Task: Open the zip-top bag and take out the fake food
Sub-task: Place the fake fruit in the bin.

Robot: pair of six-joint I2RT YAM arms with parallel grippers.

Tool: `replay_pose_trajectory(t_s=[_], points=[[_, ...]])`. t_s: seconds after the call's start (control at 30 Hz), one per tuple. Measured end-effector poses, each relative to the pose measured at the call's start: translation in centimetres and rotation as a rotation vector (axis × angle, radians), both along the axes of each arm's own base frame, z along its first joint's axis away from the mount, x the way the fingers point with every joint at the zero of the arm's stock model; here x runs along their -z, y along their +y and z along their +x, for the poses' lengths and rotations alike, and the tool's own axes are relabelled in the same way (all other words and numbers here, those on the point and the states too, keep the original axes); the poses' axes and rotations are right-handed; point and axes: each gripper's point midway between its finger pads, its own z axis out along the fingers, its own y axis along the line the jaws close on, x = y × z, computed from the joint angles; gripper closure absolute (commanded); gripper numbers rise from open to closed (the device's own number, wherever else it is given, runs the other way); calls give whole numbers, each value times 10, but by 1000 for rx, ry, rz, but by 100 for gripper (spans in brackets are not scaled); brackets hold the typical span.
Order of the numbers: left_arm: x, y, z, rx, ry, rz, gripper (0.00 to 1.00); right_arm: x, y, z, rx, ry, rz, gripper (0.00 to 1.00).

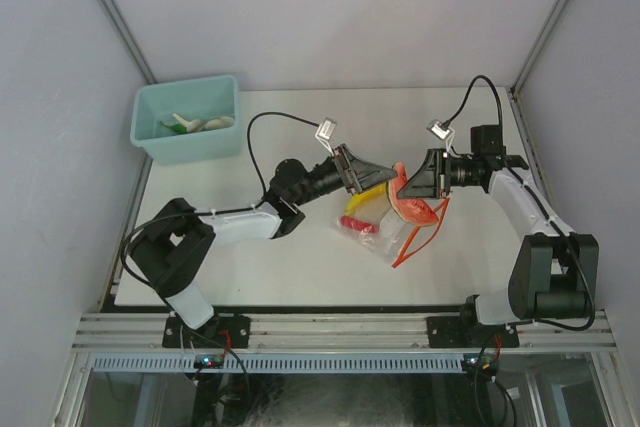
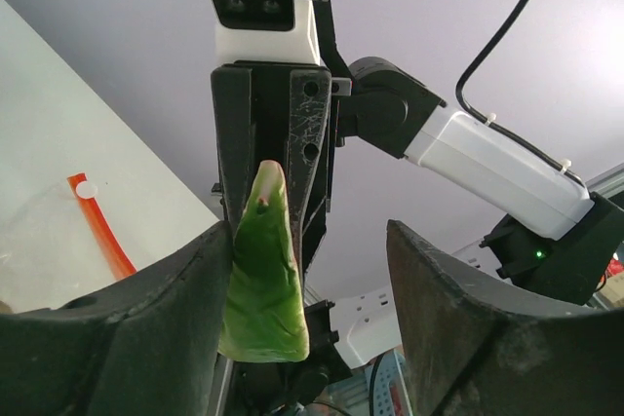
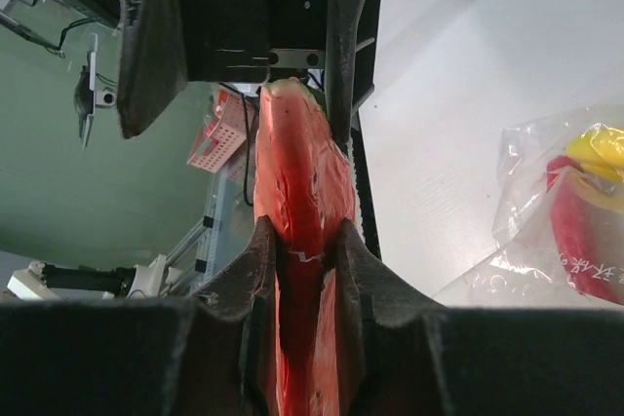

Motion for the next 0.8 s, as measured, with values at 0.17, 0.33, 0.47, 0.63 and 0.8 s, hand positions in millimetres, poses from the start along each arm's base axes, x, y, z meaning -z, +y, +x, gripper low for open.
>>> replay_pose_trajectory(t_s=[0.17, 0.33, 0.47, 0.63, 0.8], points=[[4, -7, 3, 10, 20, 0, 40, -2, 1, -2, -11, -2, 11, 100], [8, -15, 0, 35, 33, 7, 40, -2, 3, -3, -19, -2, 11, 100], [9, -16, -1, 38, 34, 11, 45, -2, 4, -4, -23, -1, 11, 100], [10, -18, 1, 40, 42, 23, 49, -3, 4, -4, -25, 2, 15, 100], [14, -20, 2, 40, 51, 35, 57, -3, 4, -4, -25, 5, 14, 100]])
